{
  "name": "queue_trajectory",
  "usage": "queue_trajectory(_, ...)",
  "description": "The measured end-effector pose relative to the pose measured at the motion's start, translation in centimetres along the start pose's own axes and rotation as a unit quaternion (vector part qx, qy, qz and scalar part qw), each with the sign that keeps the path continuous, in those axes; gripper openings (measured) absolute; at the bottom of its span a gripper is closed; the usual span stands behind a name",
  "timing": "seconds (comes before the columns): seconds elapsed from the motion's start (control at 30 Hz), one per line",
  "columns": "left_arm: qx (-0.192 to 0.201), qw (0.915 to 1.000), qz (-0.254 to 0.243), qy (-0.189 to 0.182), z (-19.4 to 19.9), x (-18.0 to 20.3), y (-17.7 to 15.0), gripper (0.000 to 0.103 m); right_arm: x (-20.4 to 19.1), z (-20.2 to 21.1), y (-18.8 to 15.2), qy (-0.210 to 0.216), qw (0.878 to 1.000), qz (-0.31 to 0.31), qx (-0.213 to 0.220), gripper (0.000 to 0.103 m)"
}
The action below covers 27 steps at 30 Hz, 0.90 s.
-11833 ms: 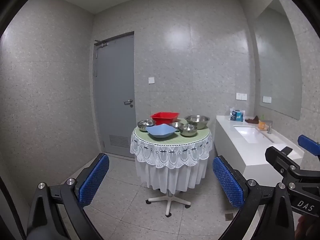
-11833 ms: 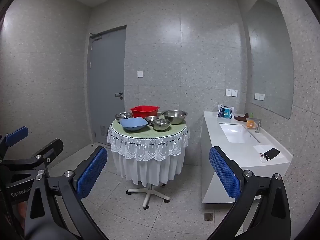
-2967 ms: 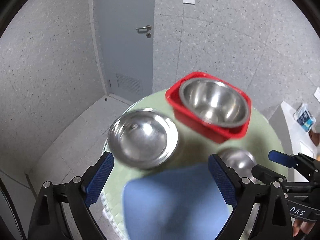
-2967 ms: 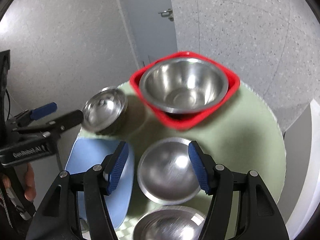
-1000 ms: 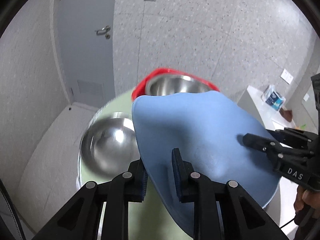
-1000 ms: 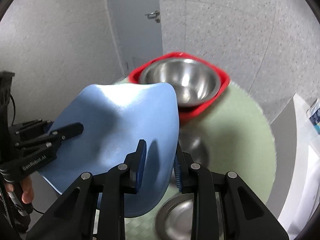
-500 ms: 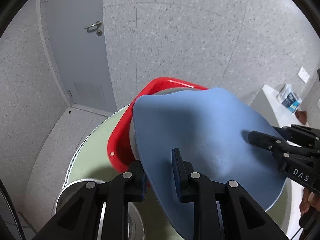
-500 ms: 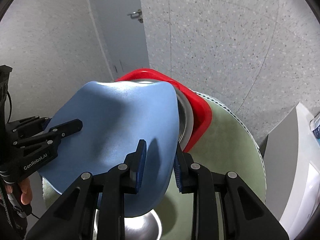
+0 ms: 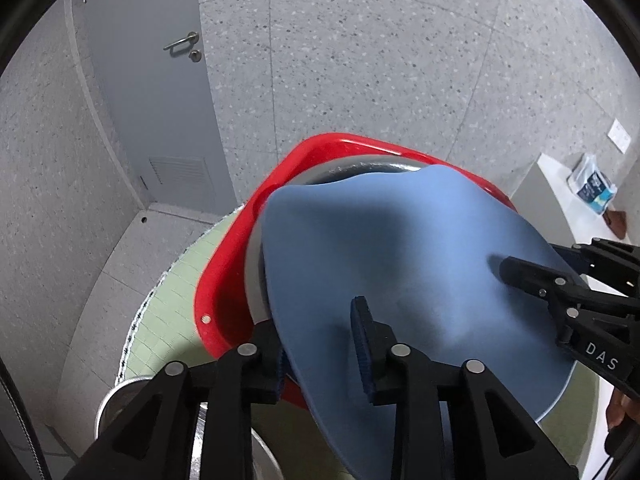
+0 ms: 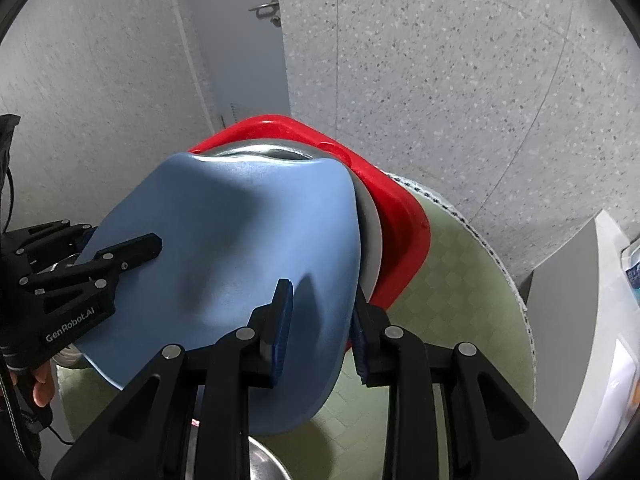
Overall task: Organize plates and bowls
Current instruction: 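Carry the blue plate with both grippers onto the bowl in the basin, release, then grasp the rim of a medium steel bowl with both grippers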
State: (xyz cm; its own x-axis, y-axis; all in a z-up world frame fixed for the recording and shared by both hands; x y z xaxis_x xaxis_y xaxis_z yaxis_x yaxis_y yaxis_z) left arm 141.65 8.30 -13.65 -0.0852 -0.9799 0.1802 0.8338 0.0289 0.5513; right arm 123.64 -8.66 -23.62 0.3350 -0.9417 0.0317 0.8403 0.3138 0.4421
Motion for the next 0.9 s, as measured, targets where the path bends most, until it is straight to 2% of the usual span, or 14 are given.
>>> queue_trajectory(0.07, 0.002, 1.0000, 0.001, -0.007, 0.5, 0.3, -0.5, 0.038, 0.1, 0.1, 0.0, -0.001, 1.000, -0.004, 0.000, 0.029)
queue_trajectory(0.13, 0.008, 0.9999, -0.002, -0.012, 0.7, 0.7, -0.5, 0.059, 0.2, 0.2, -0.2, -0.005, 1.000, -0.006, 0.000, 0.036)
queue_trajectory(0.2, 0.012, 0.9999, -0.010, 0.000, 1.4, 0.8, -1.1, 0.066, 0.2, 0.3, -0.4, -0.004, 1.000, -0.008, 0.003, 0.043)
queue_trajectory(0.37, 0.014, 0.9999, -0.001, -0.002, 2.1, 1.4, -2.0, 0.074, 0.1, 1.2, -1.0, 0.002, 1.000, -0.023, 0.010, 0.045)
queue_trajectory(0.4, 0.018, 0.9998, 0.003, -0.002, 2.5, 1.4, -2.1, 0.078, 0.0, 1.6, -1.1, 0.002, 1.000, -0.025, 0.014, 0.045)
queue_trajectory(0.63, 0.076, 0.9970, -0.011, -0.003, 8.0, 2.9, -3.6, 0.090, 0.5, 5.5, -1.9, -0.003, 0.998, -0.050, 0.039, 0.050)
queue_trajectory(0.9, 0.105, 0.9935, -0.034, -0.025, 13.6, 5.5, -9.1, 0.095, 0.5, 11.6, -6.0, -0.013, 0.995, -0.080, 0.062, 0.058)
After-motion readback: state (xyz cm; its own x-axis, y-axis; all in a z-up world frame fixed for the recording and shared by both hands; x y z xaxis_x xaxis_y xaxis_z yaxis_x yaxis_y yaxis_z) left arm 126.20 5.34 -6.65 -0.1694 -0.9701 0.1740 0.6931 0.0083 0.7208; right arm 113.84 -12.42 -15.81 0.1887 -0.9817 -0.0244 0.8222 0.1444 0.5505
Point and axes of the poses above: each gripper's, at about its wrist camera, not at the fingertips, and z roughly against the way its jaws point, x to its right, y to its top, the point moved 6 cm from there along -z, roughly the way its jaws point, and after that the axes turned 10 degrees about -y, right-handed, at the moved point
